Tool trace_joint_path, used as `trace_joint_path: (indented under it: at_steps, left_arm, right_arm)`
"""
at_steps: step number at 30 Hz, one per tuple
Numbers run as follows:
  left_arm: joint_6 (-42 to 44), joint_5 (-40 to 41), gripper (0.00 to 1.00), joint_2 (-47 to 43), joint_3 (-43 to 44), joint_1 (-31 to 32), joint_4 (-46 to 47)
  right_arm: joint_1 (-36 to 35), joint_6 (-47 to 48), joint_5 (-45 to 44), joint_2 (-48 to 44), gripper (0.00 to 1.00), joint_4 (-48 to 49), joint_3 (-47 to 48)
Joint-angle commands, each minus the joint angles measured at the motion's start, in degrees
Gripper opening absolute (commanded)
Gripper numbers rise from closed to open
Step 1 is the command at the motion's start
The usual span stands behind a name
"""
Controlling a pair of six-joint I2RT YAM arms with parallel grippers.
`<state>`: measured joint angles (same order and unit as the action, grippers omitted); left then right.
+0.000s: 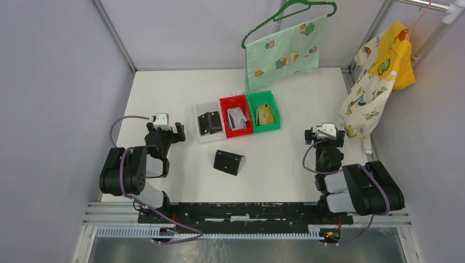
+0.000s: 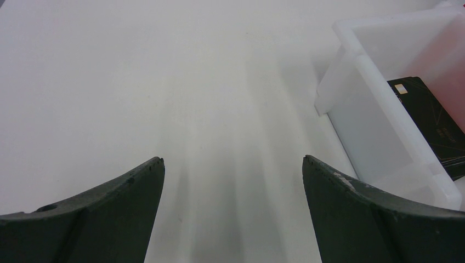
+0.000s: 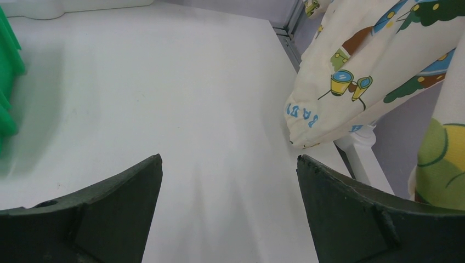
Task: Take the credit cards out of the card holder
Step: Reset both arms
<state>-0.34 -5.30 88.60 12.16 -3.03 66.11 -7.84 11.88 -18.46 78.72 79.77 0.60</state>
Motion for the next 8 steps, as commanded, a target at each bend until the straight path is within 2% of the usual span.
trace_joint_path:
  at_steps: [1,8]
  left_arm:
    - [1.5,-0.5,1.0,-0.2,1.0,-0.2,2.7]
    - [1.4,-0.5,1.0,-0.2,1.0,-0.1,2.7]
  right_arm:
    - [0.8,0.4,2.9,-0.6,0.98,1.2,-5.9]
    - [1.1,0.8,4.7,-0.6,0.98,1.1,-6.0]
